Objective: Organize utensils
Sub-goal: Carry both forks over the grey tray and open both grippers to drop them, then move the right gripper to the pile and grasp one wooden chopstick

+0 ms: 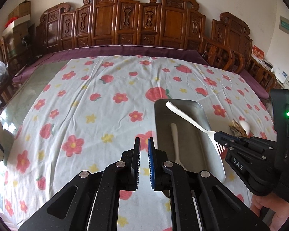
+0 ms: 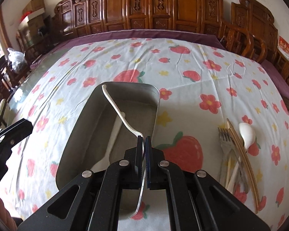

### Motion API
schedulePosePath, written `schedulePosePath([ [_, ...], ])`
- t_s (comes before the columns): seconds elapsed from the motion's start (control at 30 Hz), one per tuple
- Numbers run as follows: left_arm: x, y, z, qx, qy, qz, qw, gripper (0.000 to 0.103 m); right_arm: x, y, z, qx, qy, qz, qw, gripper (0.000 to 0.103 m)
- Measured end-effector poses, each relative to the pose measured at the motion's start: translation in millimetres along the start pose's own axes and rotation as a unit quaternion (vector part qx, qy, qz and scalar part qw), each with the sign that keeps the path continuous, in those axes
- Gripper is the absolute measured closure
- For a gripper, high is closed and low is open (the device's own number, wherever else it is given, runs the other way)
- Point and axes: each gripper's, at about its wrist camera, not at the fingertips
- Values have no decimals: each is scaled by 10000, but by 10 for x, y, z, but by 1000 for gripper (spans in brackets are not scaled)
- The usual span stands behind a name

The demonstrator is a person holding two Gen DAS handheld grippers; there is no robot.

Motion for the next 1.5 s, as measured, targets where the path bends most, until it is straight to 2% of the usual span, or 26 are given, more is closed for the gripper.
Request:
schedulePosePath([
  [0.13, -53, 6, 9, -20, -9, -47, 10000, 96, -78, 41, -8, -125, -358, 47, 9993, 95],
  [0.23, -63, 5, 6, -18, -4, -63, 10000, 96, -104, 113, -40, -259, -862, 95, 9959, 93],
  [0.43, -11, 2, -3, 3, 20, 4, 10000, 96, -85, 190, -138, -281, -1032, -85, 9942, 93],
  [0.57, 65, 12, -4, 3, 87, 80, 9999, 96, 71, 204, -271, -117, -993, -162, 9949, 93],
  [0.73, 224, 16, -30, 51, 215, 227, 9995, 94, 454, 237, -483, 102, -746, -267, 9968, 93],
  [0.8, 309, 22, -41, 75, 302, 305, 9991, 90, 634, 268, -562, 169, -649, -273, 9974, 93],
  [0.97, 556, 52, -79, 127, 538, 510, 9972, 86, 1104, 367, -750, 285, -350, -246, 9987, 93],
  [1.1, 784, 101, -96, 137, 797, 626, 9948, 77, 1462, 453, -873, 360, -111, -262, 9989, 87],
  [1.3, 1135, 195, -98, 121, 1015, 895, 9907, 70, 1907, 548, -825, 225, 193, -290, 9991, 87],
  [1.5, 1366, 285, -46, 28, 1127, 1063, 9879, 69, 2133, 619, -535, -157, 307, -370, 9987, 87],
])
Point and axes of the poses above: each gripper's, at about its wrist camera, not at the fingertips, and z roughly the way its jaws point, x to its right, y to its underside, and after that the axes turned 8 degrees about z, right-handed
